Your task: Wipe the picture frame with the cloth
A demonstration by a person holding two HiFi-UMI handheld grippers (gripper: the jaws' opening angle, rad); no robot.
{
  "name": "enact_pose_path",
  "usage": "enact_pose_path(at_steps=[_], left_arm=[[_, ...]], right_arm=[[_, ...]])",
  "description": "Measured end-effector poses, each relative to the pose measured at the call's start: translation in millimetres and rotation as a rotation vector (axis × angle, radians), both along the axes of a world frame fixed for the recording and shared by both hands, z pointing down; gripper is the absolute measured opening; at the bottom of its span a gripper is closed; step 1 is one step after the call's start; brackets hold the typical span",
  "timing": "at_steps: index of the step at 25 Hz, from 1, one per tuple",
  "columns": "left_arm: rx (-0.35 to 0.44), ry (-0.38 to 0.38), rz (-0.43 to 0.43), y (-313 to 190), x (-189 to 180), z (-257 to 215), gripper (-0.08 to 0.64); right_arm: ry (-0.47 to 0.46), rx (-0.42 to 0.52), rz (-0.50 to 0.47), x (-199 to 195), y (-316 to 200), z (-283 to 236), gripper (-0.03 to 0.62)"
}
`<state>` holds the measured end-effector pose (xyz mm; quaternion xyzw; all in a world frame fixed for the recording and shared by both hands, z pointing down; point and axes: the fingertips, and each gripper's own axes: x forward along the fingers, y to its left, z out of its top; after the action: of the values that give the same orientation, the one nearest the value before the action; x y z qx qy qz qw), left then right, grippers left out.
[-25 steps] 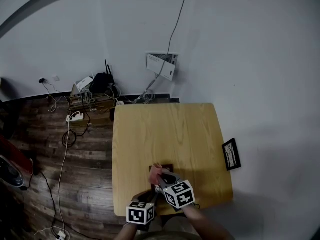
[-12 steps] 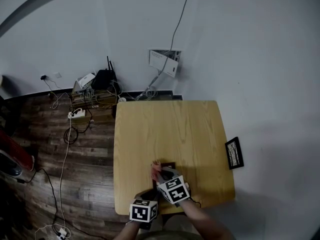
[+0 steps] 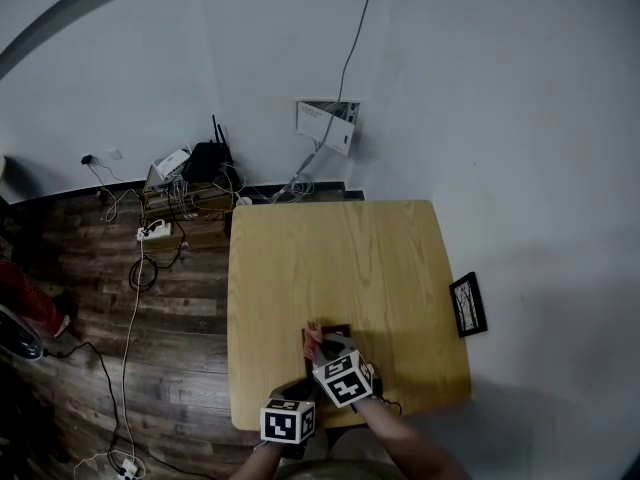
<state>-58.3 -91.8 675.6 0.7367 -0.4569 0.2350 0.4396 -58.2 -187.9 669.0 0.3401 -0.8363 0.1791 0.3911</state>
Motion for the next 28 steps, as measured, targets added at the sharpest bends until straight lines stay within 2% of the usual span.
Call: enact_pose_path(at_steps=[4,13,28], left_arm=[[-0.015,0.019,-0.02,0,1,1,0.097],[-0.006,-0.003,-0.024,1,1,1,0.097],[-0.003,-0.01,-0.051,2,-1,0,0.097]], right_arm=[[0.043,0.018,-0.011,8,-2,3,0.015],[0.088,0.028,0.036,35,-7,3,0.015],[0.105,0.033,0.075,49,-8,1,0.015]])
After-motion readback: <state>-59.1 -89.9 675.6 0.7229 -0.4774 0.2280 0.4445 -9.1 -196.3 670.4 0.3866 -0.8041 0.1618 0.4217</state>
